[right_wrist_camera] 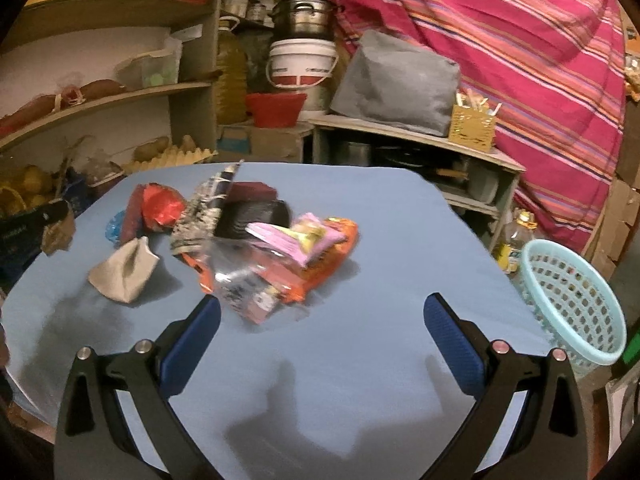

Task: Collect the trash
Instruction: 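Grasp the clear plastic bag with the right tool while the left tool holds the glove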

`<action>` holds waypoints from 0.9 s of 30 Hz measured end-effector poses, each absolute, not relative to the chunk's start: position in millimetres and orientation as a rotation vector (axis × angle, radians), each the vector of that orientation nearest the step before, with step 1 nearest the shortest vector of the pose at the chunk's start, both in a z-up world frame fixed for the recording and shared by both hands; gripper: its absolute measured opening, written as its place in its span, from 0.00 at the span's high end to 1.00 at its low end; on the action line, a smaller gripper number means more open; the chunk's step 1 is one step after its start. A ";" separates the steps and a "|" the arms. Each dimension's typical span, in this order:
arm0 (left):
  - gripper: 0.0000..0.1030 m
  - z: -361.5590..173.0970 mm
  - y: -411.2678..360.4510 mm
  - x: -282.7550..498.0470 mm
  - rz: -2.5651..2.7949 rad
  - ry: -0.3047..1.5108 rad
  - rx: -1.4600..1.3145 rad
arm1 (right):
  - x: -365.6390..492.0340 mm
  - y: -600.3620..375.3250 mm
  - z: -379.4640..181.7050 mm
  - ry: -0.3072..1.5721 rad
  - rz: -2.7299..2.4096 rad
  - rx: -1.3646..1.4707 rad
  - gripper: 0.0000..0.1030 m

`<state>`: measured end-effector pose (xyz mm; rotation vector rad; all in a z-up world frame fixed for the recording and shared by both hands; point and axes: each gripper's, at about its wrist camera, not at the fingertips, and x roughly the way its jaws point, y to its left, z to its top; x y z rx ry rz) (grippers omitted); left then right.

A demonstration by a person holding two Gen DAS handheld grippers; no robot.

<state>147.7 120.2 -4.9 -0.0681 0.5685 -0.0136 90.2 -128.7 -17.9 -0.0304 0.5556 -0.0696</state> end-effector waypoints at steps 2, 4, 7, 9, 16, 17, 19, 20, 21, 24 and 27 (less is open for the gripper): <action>0.61 -5.6 116.1 148.1 -0.006 0.566 -0.049 | 97.7 -117.5 -17.0 0.568 -0.043 -0.028 0.04; 0.61 -5.7 113.7 148.1 -0.002 0.562 -0.039 | 103.6 -104.3 -16.9 0.565 -0.026 -0.042 0.04; 0.61 -5.3 113.4 147.2 -0.001 0.557 -0.032 | 118.6 -84.6 -20.9 0.582 -0.034 -0.100 0.04; 0.61 -5.8 116.0 147.0 0.005 0.553 -0.025 | 129.5 -79.4 -25.4 0.613 -0.030 -0.106 0.04; 0.61 -7.8 129.5 149.2 0.028 0.564 -0.056 | 152.0 -69.4 -33.9 0.681 0.027 -0.139 0.40; 0.61 -8.2 130.4 149.3 0.029 0.566 -0.060 | 153.4 -70.6 -35.6 0.694 0.039 -0.132 0.48; 0.61 -8.5 129.1 148.8 0.030 0.567 -0.059 | 155.3 -70.8 -39.1 0.705 0.047 -0.136 0.49; 0.61 -8.4 129.3 148.9 0.029 0.565 -0.057 | 154.5 -71.1 -40.0 0.699 0.046 -0.143 0.53; 0.61 -8.7 128.5 148.2 0.030 0.564 -0.052 | 154.6 -71.0 -40.8 0.696 0.050 -0.148 0.56; 0.61 -9.3 125.5 148.1 0.028 0.558 -0.034 | 155.7 -73.5 -42.7 0.700 0.075 -0.147 0.72; 0.61 -9.9 121.3 147.9 0.032 0.554 -0.014 | 153.9 -74.9 -39.7 0.682 0.091 -0.163 0.81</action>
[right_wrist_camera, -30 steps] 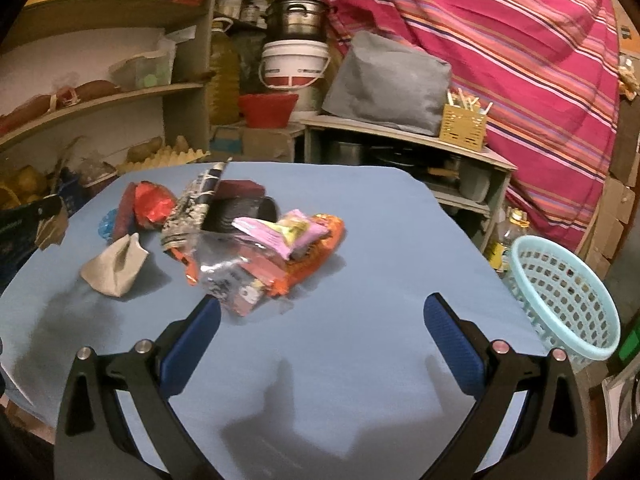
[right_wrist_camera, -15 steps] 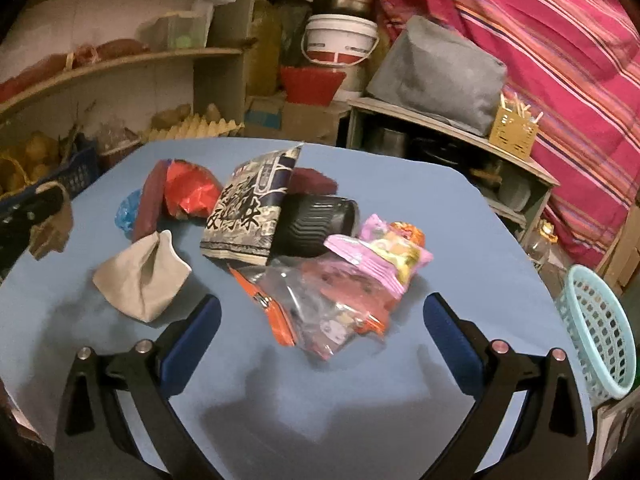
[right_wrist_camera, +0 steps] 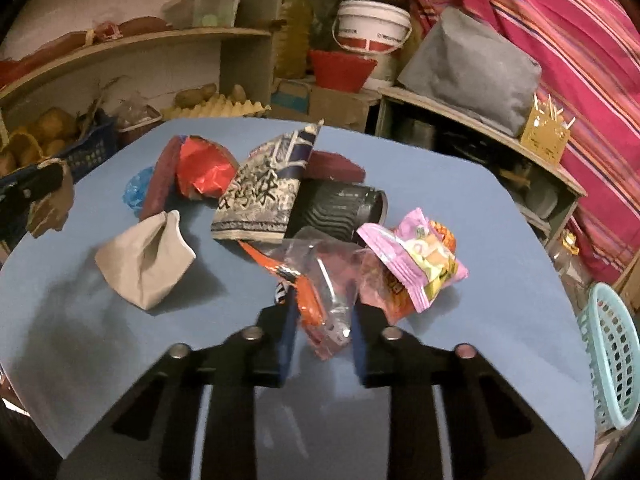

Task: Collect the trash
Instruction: 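Grasp the clear plastic bag with the right tool while the left tool holds the glove, then carry both items over the light blue basket while the left tool releases the glove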

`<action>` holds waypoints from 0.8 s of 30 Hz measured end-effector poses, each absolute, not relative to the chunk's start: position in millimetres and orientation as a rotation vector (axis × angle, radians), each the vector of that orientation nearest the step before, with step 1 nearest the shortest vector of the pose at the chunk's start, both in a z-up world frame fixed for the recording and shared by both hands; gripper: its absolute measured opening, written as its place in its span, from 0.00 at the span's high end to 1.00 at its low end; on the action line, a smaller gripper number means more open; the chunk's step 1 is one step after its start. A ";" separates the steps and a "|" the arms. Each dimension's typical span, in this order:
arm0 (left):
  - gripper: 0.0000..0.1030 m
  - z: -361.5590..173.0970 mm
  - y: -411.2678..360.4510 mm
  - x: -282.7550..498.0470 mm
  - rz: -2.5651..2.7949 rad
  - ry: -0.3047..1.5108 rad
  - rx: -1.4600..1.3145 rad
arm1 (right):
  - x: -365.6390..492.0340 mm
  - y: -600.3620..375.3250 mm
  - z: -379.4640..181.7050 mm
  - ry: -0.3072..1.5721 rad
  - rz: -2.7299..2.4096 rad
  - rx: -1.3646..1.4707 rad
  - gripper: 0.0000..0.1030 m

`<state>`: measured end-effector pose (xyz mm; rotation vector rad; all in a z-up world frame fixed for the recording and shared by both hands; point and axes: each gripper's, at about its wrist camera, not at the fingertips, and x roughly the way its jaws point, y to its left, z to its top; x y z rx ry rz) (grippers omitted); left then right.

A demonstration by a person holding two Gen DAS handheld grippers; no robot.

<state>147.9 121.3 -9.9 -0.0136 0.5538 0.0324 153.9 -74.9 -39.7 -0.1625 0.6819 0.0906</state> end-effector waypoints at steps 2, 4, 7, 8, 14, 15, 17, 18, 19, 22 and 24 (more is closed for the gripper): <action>0.61 -9.5 119.4 147.4 0.032 0.552 -0.011 | 148.2 -79.9 -34.6 0.668 0.106 -0.147 0.83; 0.61 -8.8 117.1 146.6 0.033 0.550 -0.009 | 140.2 -85.3 -28.7 0.657 0.120 -0.131 0.83; 0.61 -7.4 115.6 146.6 0.031 0.544 -0.010 | 123.3 -96.9 -17.2 0.635 0.146 -0.093 0.83; 0.61 -6.9 114.4 145.8 0.030 0.542 -0.009 | 120.3 -100.7 -14.3 0.632 0.154 -0.081 0.83; 0.61 -3.8 99.8 140.0 0.027 0.535 0.020 | 108.4 -136.5 5.2 0.611 0.159 0.006 0.83; 0.61 -2.9 97.8 138.7 0.026 0.532 0.024 | 107.7 -142.3 6.8 0.610 0.157 0.021 0.83; 0.61 0.0 91.7 135.9 0.022 0.526 0.026 | 106.0 -155.9 9.5 0.614 0.167 0.065 0.83; 0.61 1.4 89.0 134.8 0.018 0.524 0.024 | 104.4 -161.1 11.1 0.609 0.164 0.073 0.83; 0.61 2.9 85.5 134.0 0.009 0.522 0.017 | 103.1 -165.3 13.0 0.601 0.156 0.070 0.83; 0.61 7.5 72.0 133.8 0.004 0.518 0.010 | 101.1 -183.7 22.1 0.573 0.125 0.056 0.83; 0.61 11.0 58.7 135.3 0.005 0.518 0.016 | 100.1 -196.7 27.0 0.563 0.108 0.055 0.83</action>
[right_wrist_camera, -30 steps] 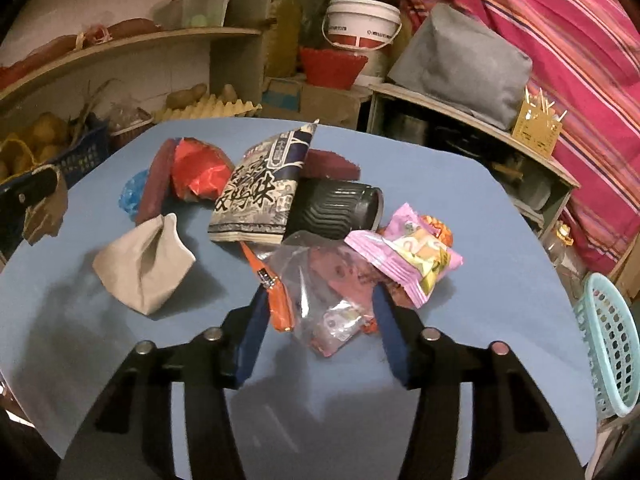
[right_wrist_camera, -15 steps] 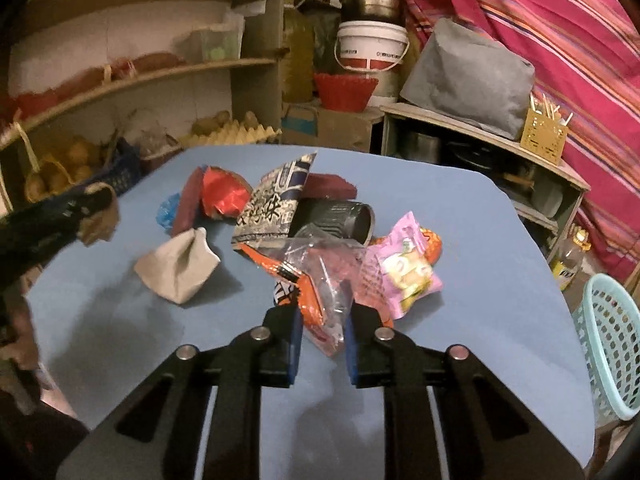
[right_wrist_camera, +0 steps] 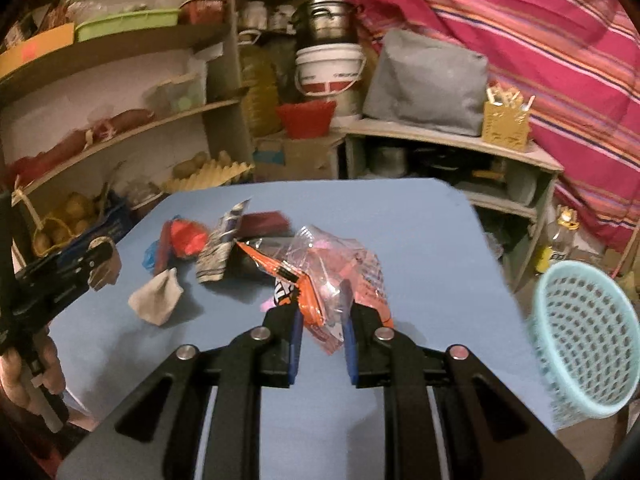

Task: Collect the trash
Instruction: 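Carry both items over the light blue basket while the left tool releases the glove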

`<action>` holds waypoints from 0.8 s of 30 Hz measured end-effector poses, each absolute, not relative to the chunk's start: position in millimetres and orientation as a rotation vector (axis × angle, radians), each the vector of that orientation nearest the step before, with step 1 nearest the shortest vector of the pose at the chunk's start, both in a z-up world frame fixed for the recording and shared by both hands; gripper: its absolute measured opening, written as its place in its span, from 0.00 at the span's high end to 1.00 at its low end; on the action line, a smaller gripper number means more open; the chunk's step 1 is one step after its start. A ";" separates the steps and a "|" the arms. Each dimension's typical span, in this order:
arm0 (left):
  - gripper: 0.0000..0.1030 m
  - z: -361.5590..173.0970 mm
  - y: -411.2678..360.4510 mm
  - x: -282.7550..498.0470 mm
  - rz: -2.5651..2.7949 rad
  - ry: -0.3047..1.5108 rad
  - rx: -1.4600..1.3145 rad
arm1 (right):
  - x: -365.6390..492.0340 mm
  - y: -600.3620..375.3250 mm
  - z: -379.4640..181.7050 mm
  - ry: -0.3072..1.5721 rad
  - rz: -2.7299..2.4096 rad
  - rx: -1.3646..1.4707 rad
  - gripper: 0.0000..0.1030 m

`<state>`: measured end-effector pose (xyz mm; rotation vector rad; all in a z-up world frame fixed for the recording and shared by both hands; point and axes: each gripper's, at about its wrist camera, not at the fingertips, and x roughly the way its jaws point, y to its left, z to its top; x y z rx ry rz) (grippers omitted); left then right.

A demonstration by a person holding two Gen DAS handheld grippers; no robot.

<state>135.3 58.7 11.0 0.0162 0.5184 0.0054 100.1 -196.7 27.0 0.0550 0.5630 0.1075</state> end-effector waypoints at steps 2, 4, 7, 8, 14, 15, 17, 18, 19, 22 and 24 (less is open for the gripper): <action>0.61 15.6 47.4 135.9 -0.002 0.514 0.013 | 100.6 -214.7 34.3 0.549 0.080 0.049 0.83; 0.61 21.6 31.7 137.1 -0.019 0.508 0.012 | 100.4 -235.5 41.1 0.537 0.049 0.050 0.83; 0.61 29.7 7.5 139.8 -0.046 0.500 0.010 | 100.4 -277.7 51.1 0.525 -0.012 0.069 0.83; 0.61 31.8 -0.5 141.2 -0.055 0.498 0.009 | 100.2 -287.6 52.4 0.522 -0.027 0.071 0.83; 0.61 42.2 -66.0 151.8 -0.124 0.489 0.031 | 99.1 -365.4 57.3 0.532 -0.129 0.098 0.83; 0.61 43.5 -80.9 154.6 -0.143 0.492 0.031 | 98.9 -378.5 56.8 0.534 -0.143 0.107 0.83; 0.61 44.6 -102.9 156.8 -0.175 0.494 0.029 | 97.7 -403.3 53.6 0.543 -0.166 0.126 0.83; 0.61 45.3 -115.5 158.2 -0.193 0.494 0.029 | 96.1 -413.4 50.9 0.546 -0.176 0.137 0.83; 0.61 45.8 -133.3 160.2 -0.217 0.496 0.031 | 94.9 -426.1 46.8 0.553 -0.187 0.154 0.83; 0.61 45.8 -174.9 162.6 -0.271 0.495 0.049 | 89.9 -458.9 34.7 0.571 -0.215 0.200 0.83; 0.61 46.2 -203.2 163.1 -0.309 0.492 0.059 | 87.6 -474.6 28.7 0.574 -0.240 0.211 0.83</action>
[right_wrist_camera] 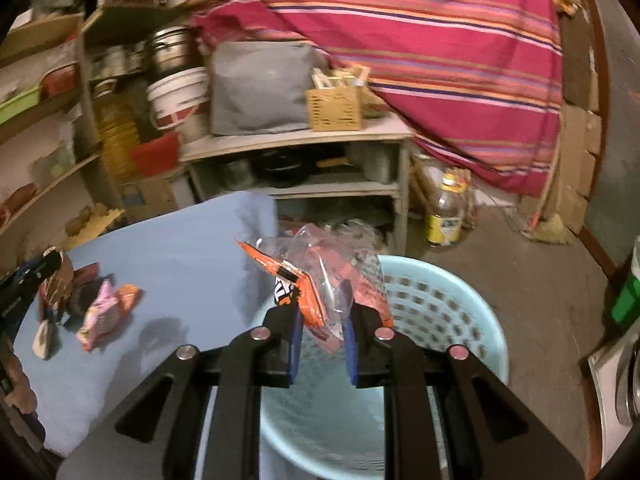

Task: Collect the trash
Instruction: 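Carry both items over the light blue basket while the left tool releases the glove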

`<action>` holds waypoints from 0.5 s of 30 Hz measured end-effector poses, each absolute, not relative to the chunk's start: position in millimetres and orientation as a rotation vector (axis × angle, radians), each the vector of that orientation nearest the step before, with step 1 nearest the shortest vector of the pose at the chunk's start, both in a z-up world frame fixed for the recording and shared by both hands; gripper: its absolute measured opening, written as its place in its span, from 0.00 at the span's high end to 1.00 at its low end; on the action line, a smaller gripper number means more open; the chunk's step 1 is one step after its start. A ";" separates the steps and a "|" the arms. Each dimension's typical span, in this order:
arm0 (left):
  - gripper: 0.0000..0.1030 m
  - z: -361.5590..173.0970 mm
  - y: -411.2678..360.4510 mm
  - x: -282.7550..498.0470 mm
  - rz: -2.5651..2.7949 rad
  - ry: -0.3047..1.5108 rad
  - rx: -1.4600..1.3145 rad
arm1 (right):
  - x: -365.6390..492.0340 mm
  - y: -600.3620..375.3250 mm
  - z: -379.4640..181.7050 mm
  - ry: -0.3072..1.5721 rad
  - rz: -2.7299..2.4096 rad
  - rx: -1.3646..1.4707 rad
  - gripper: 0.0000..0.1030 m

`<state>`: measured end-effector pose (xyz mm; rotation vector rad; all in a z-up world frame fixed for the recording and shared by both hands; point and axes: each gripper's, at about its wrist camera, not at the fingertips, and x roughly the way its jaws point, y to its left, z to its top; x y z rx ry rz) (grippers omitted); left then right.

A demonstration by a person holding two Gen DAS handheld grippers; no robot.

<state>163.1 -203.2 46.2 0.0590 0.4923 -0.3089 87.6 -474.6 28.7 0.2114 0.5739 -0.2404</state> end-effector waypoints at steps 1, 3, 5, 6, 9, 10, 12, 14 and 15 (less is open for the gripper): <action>0.61 45.9 -220.8 163.3 -0.335 0.492 0.060 | 87.1 -482.1 26.4 0.576 -0.252 0.215 0.83; 0.61 44.2 -247.6 163.1 -0.378 0.499 0.059 | 83.8 -495.8 20.1 0.580 -0.281 0.219 0.83; 0.61 40.8 -278.7 164.3 -0.428 0.513 0.058 | 77.8 -508.5 15.4 0.582 -0.303 0.233 0.83; 0.61 38.4 -296.5 164.4 -0.457 0.519 0.061 | 74.6 -515.5 13.8 0.581 -0.308 0.246 0.83; 0.61 32.7 -330.7 161.9 -0.506 0.523 0.079 | 66.2 -536.1 7.7 0.580 -0.318 0.298 0.83; 0.61 29.3 -344.6 161.4 -0.526 0.524 0.088 | 64.4 -541.9 4.9 0.583 -0.322 0.312 0.83; 0.61 24.6 -363.5 159.0 -0.555 0.527 0.095 | 62.3 -547.3 0.4 0.588 -0.327 0.332 0.83; 0.61 16.9 -382.9 160.2 -0.586 0.554 0.089 | 62.0 -554.0 -3.3 0.592 -0.329 0.345 0.83; 0.61 13.6 -388.7 161.6 -0.595 0.563 0.089 | 62.8 -555.2 -4.2 0.593 -0.331 0.348 0.83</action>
